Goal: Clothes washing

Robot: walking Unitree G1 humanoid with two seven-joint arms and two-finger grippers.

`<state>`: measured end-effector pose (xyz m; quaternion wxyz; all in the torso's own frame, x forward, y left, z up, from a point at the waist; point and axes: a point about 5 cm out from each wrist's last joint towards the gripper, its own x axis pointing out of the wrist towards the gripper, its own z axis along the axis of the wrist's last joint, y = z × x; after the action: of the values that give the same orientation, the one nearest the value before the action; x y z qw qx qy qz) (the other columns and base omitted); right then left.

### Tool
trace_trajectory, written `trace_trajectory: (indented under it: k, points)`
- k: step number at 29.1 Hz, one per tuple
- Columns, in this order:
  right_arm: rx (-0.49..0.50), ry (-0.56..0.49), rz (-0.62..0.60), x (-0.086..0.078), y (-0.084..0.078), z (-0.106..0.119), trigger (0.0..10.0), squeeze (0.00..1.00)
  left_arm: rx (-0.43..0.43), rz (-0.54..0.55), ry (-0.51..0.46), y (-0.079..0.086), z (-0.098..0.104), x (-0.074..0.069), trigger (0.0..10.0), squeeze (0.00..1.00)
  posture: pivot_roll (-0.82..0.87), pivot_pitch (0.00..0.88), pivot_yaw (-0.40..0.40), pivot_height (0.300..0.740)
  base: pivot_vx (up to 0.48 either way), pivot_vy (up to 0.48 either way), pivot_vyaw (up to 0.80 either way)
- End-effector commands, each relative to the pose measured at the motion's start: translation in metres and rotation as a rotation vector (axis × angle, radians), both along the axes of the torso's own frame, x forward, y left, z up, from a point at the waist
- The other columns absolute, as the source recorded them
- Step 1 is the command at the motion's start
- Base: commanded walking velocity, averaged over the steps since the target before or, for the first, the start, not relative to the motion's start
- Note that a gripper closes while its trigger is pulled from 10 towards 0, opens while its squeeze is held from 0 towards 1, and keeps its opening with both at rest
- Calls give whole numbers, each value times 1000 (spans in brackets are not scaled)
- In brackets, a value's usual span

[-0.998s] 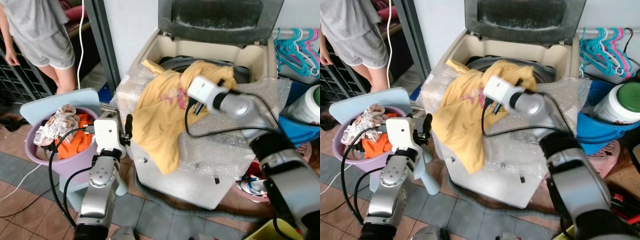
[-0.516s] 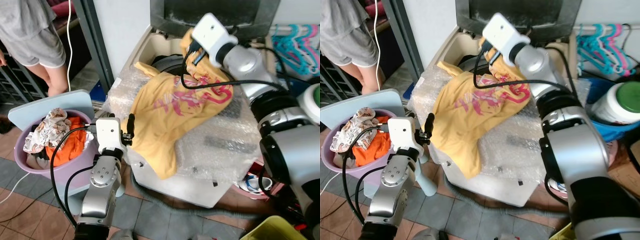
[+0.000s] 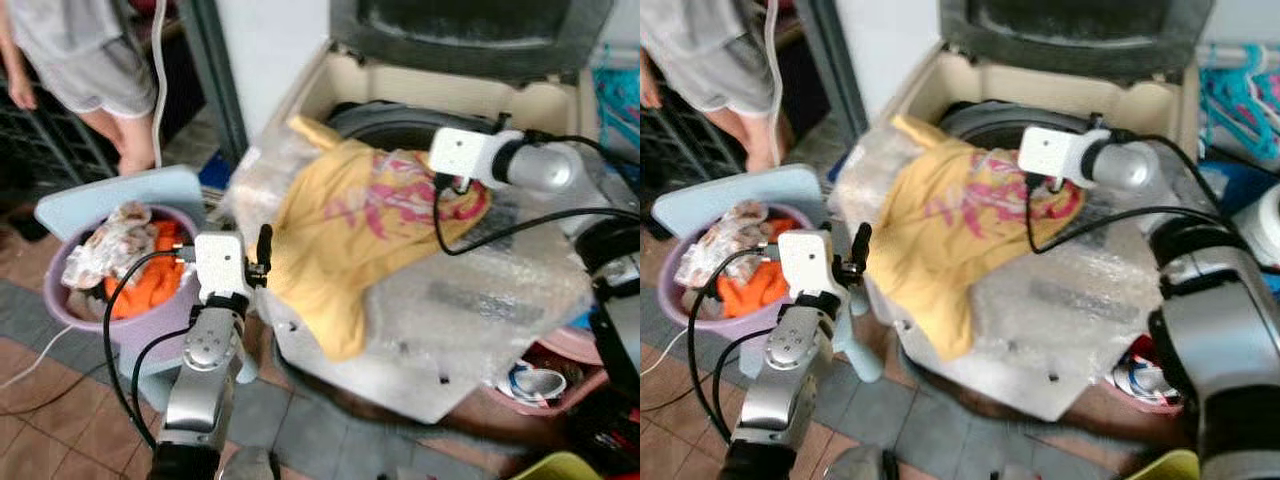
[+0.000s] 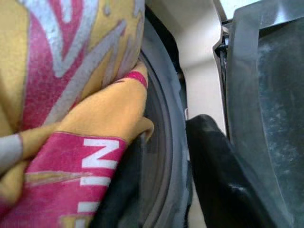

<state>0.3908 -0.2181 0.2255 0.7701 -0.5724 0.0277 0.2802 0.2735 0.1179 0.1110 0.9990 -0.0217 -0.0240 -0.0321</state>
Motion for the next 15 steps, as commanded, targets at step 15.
trace_trajectory:
  k: [15]
  points:
    - [464, 224, 212, -37, 9, -13, 10000, 1000, 6, -17, 6, -2, 1, 1, 10000, 0, -68, 0, 66, 740, 0, 0, 0]
